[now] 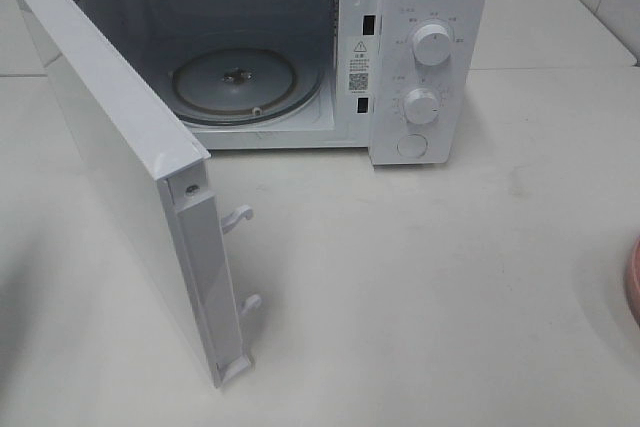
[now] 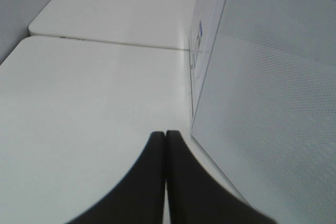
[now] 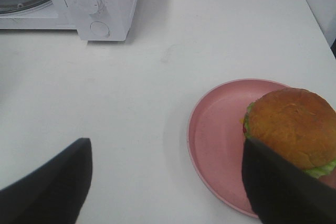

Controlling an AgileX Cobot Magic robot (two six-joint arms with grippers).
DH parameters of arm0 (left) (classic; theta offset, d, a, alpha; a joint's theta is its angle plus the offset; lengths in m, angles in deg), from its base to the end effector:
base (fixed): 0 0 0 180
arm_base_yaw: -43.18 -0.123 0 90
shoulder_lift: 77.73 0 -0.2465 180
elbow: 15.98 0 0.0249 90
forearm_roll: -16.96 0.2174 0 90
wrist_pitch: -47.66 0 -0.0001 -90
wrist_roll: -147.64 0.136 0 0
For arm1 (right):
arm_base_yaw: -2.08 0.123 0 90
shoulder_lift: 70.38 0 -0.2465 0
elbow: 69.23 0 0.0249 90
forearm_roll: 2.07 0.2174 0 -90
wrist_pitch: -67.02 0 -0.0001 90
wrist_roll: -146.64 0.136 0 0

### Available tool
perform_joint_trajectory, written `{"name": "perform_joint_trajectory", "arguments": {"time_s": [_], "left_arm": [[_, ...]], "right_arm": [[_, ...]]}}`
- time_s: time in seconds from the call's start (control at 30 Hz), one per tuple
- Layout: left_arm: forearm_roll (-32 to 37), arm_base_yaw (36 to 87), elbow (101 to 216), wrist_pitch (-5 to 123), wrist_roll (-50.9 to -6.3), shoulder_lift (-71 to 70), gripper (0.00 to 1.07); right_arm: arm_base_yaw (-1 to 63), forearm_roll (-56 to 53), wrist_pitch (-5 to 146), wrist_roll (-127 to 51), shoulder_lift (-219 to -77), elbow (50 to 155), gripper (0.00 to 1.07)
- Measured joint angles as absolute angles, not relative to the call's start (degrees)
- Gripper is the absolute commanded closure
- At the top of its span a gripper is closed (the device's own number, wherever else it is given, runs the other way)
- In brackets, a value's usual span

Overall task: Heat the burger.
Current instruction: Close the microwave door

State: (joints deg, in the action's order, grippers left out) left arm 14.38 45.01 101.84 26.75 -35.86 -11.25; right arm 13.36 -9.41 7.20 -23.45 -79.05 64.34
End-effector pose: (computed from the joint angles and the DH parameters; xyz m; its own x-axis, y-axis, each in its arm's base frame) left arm 0.2164 -0.0047 0.1911 -0.3051 -0.0933 -0.9477 -0.0149 0.9955 -0.0932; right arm 0.0452 -0.0063 0.2484 -0.4180 0.0262 -0.9081 -0.0511 0.9973 0.0523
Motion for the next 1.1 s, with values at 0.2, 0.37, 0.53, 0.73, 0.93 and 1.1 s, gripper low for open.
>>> {"name": "perform_joint_trajectory", "arguments": {"time_s": [0.2,0.37,0.53,0.73,0.93,1.1], "left_arm": [[32.5,45.0,101.8,12.6,-47.2,-2.9,1.07],[40.0,45.0,101.9,4.2,-51.4,2.4,1.07],[42.2,45.2,101.9,-2.2,-52.4,8.3,1.07],[40.0,52.3,104.5,-3.6,-49.0,13.7,1.07],[30.0,58.8,106.3,-3.6,-45.7,18.4,1.07],[26.3,63.9,108.3,-3.7,-43.6,21.8,1.07]], "right_arm": [[13.4,-9.4,7.2,-23.5,-79.1,64.3,0.32],[13.4,-9.4,7.2,-23.5,-79.1,64.3,0.32],[13.4,-9.4,7.2,-23.5,-79.1,64.3,0.32],[13.4,-9.4,7.2,-23.6,-79.1,64.3,0.32],[13.4,-9.4,7.2,-23.6,-79.1,64.3,0.32],[13.4,-9.4,7.2,-23.6,-79.1,64.3,0.32]]}}
